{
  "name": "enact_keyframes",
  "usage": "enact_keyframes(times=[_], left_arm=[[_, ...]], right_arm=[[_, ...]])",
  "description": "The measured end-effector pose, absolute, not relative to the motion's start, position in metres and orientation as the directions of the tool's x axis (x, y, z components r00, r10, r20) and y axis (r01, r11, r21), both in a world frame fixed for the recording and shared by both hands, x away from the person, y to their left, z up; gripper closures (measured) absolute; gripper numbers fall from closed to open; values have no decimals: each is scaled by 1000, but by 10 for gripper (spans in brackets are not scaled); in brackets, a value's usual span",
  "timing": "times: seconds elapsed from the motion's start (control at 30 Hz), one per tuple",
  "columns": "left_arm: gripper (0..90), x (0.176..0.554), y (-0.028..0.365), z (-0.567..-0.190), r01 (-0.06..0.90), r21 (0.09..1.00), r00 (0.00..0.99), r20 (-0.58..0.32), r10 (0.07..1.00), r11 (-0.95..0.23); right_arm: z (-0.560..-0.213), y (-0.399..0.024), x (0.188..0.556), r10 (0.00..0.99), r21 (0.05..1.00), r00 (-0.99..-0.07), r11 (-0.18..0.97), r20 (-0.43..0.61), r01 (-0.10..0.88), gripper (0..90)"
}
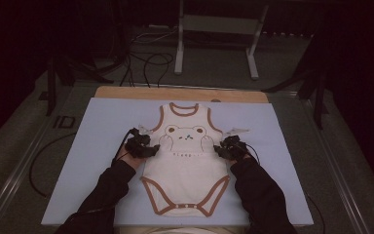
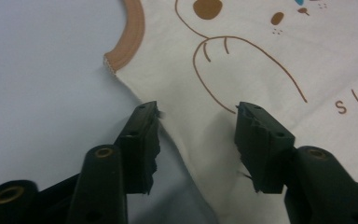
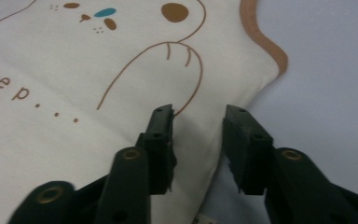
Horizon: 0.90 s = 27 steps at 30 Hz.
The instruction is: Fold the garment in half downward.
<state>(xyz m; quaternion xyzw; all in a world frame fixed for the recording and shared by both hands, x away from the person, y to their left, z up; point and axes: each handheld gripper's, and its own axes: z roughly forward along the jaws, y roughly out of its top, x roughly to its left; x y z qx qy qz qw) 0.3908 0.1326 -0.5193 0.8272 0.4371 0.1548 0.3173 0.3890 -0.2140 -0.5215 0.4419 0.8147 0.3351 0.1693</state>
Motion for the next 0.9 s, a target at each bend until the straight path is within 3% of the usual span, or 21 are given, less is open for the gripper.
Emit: enact_keyframes(times=[0.2, 0.27, 0.9], left_arm=[[786, 392, 133, -519, 628, 670, 564, -43, 824, -395], [874, 393, 133, -520, 635, 671, 566, -67, 822, -383], [897, 387, 137, -506, 602, 705, 582, -67, 810, -374]], right_arm=[[-520, -212, 389, 825, 686, -564, 395, 28, 611, 867], [-520, -210, 389, 821, 685, -570, 403, 22, 607, 884], [-505, -213, 384, 804, 713, -595, 405, 21, 573, 898]])
